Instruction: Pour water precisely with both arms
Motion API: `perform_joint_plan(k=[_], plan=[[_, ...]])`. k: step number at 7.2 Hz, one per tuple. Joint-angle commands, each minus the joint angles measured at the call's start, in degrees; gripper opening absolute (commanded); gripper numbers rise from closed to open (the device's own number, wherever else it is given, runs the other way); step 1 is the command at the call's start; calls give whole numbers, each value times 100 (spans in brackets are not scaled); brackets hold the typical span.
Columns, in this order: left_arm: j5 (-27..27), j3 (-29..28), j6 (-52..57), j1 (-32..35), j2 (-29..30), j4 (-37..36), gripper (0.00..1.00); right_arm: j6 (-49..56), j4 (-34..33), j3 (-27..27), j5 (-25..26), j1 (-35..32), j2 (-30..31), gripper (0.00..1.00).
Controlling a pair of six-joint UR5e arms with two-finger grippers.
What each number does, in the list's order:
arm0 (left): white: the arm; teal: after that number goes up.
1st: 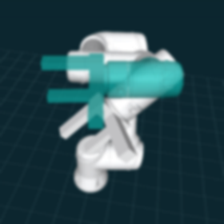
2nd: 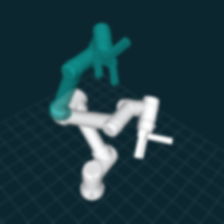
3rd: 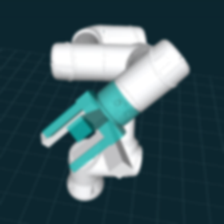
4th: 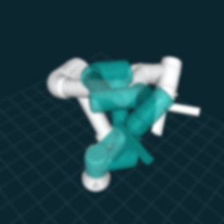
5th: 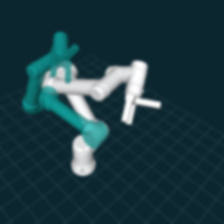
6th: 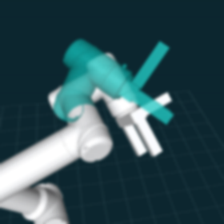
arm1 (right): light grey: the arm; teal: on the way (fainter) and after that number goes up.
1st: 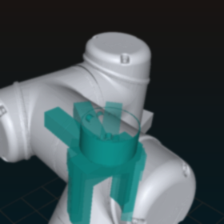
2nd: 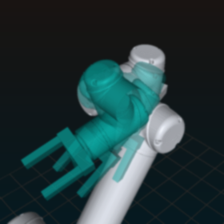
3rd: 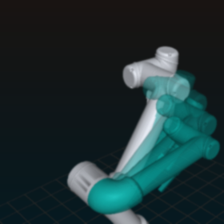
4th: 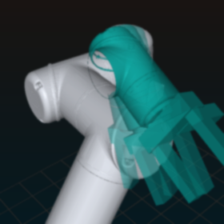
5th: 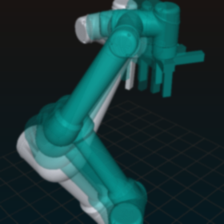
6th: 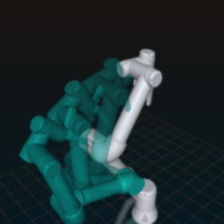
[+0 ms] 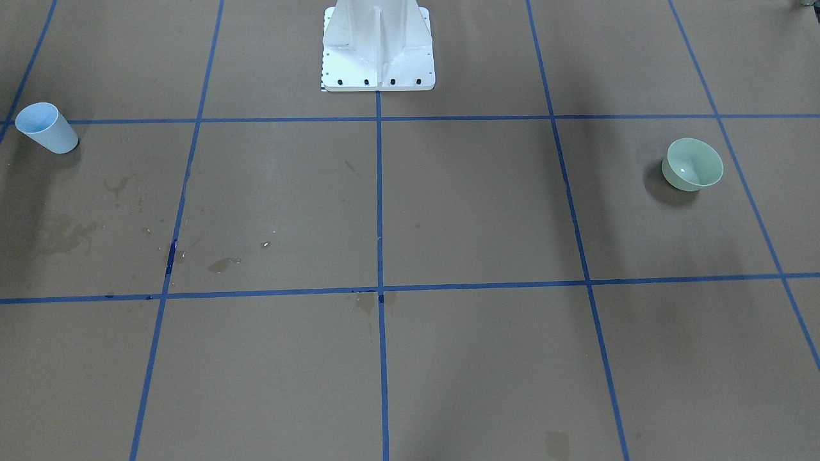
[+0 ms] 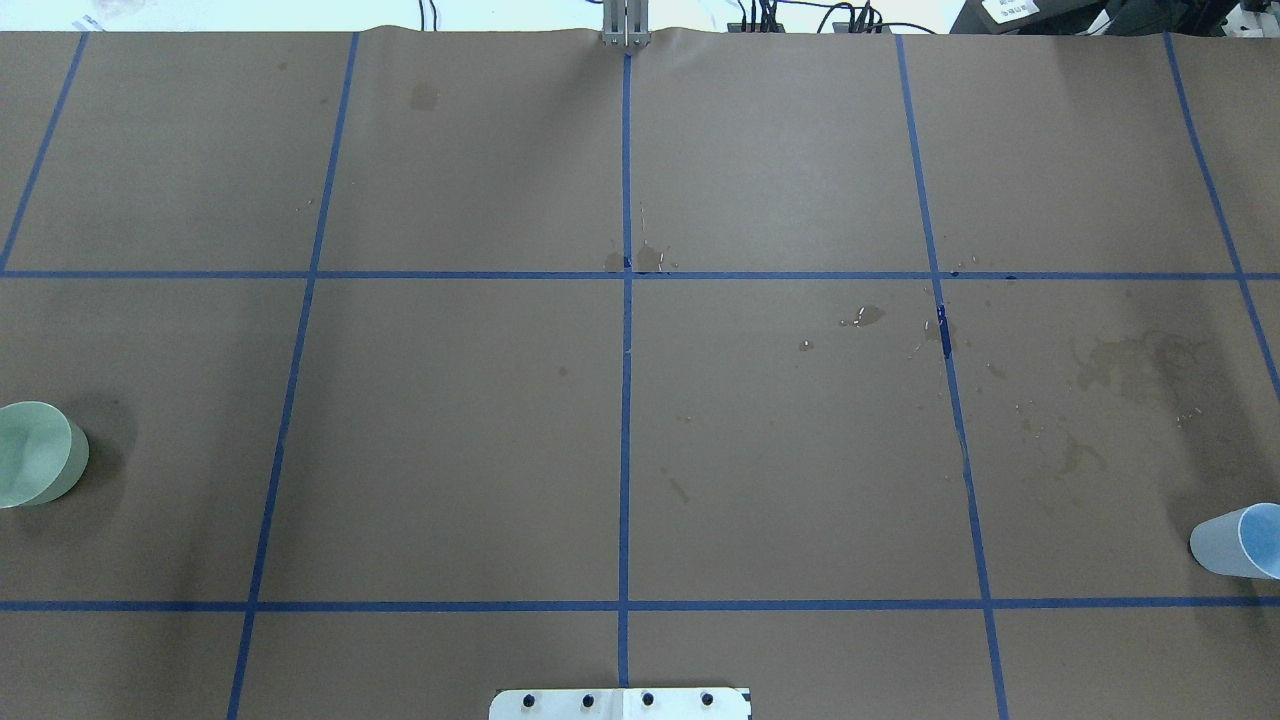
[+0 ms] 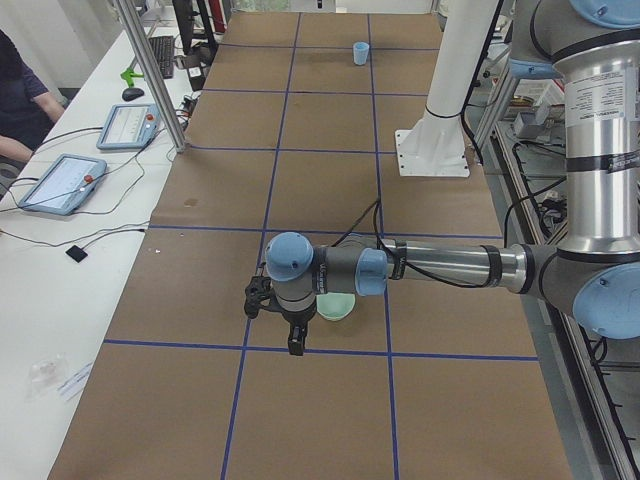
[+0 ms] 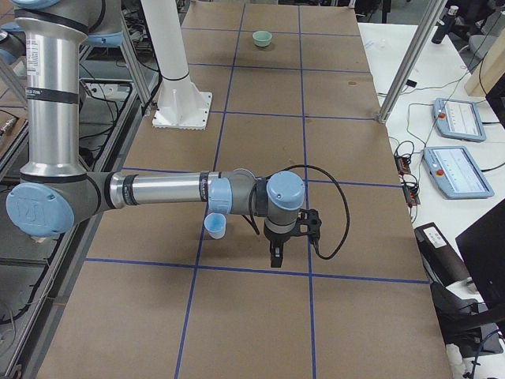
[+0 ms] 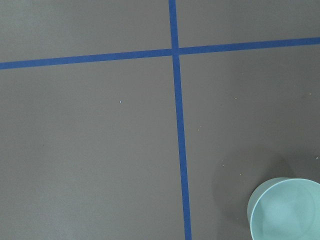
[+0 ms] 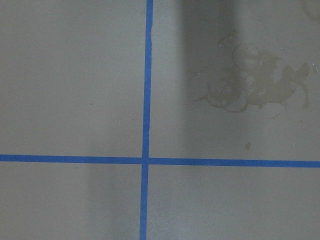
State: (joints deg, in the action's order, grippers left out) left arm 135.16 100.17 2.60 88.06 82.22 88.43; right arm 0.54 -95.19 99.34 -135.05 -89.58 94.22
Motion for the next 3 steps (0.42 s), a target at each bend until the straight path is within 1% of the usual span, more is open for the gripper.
perform_joint_plan(k=[1, 3], plan=[[19, 11, 12, 18, 5, -1, 100, -2, 0, 6, -4, -7, 0, 100], [10, 11, 12, 27, 5, 8, 100, -2, -17, 6, -4, -7, 9, 100]])
